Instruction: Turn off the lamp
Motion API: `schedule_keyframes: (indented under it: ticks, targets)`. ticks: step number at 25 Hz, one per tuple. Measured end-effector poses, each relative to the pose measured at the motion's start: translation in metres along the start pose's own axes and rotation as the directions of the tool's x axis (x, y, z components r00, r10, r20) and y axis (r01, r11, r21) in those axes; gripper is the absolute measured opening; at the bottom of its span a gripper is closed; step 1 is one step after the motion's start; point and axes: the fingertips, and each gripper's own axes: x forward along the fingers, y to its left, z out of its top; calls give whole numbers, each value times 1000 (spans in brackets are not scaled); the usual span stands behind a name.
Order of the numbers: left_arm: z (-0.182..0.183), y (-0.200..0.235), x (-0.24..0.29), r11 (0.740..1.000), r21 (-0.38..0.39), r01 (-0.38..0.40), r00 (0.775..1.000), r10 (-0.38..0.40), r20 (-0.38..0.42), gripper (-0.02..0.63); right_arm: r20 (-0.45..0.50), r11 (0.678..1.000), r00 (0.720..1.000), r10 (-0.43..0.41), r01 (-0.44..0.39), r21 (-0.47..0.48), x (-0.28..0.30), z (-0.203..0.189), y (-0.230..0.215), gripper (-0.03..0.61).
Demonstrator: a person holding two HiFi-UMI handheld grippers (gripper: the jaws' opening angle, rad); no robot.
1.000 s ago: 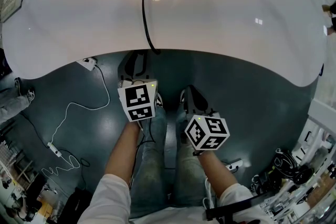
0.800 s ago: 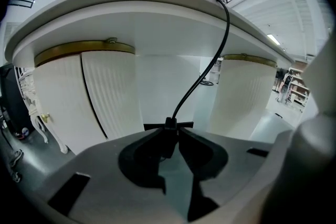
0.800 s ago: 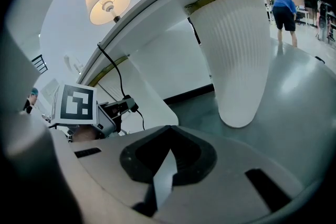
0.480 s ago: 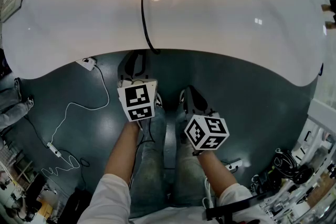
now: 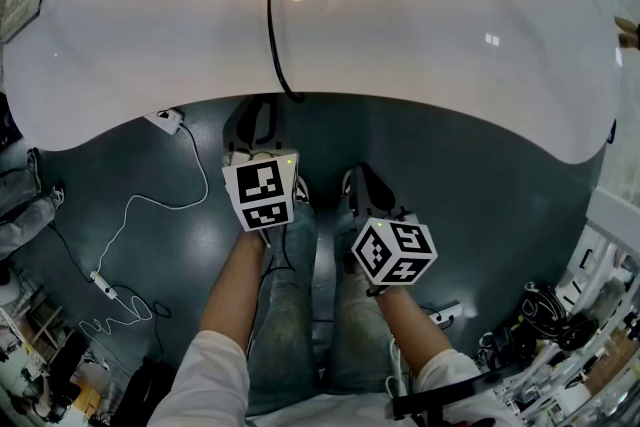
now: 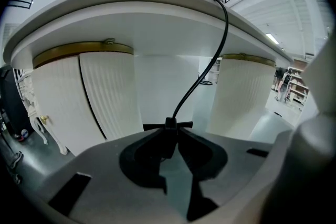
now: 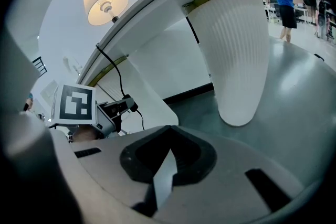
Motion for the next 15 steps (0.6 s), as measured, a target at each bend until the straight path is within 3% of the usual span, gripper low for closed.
schedule_keyframes:
  ticks: [15]
  targets:
    - [2, -1, -4, 1000, -14, 3, 1000, -3, 6, 74, 0, 1000, 1000, 5, -5, 8, -5, -1, -1, 0]
